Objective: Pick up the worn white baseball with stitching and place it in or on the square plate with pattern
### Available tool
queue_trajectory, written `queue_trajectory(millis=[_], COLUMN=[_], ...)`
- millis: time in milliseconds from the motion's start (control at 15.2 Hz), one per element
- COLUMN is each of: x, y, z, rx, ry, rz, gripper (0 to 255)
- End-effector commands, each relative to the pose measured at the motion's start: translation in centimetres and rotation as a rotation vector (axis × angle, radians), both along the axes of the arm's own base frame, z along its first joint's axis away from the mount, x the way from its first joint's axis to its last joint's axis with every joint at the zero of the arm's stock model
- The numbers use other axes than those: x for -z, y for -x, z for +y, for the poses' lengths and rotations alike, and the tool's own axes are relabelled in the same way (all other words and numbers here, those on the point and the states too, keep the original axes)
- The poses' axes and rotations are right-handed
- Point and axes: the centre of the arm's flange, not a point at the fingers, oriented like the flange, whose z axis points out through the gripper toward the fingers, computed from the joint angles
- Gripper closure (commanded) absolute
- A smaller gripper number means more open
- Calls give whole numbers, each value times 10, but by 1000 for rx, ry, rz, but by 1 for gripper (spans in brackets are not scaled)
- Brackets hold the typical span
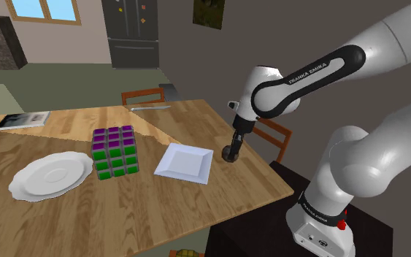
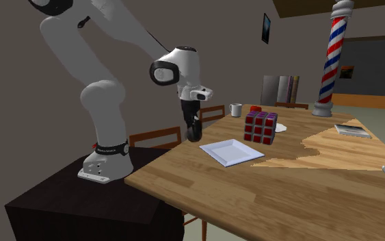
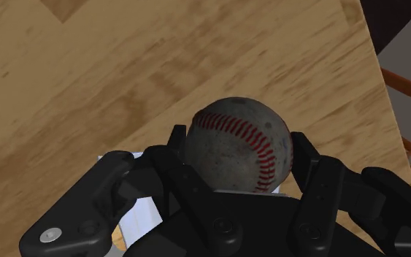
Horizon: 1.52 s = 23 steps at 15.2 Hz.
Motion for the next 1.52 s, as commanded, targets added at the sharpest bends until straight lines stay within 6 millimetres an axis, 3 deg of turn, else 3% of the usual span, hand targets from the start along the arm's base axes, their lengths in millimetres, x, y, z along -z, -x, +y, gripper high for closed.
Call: queue_trajectory(millis=[0, 792, 1452], x=[-1, -4, 49], y=[-21, -166, -166], z=[11, 85, 85], rx=[0, 0, 0], ry=[0, 0, 0], rz=[0, 0, 0], gripper=[255, 255, 255])
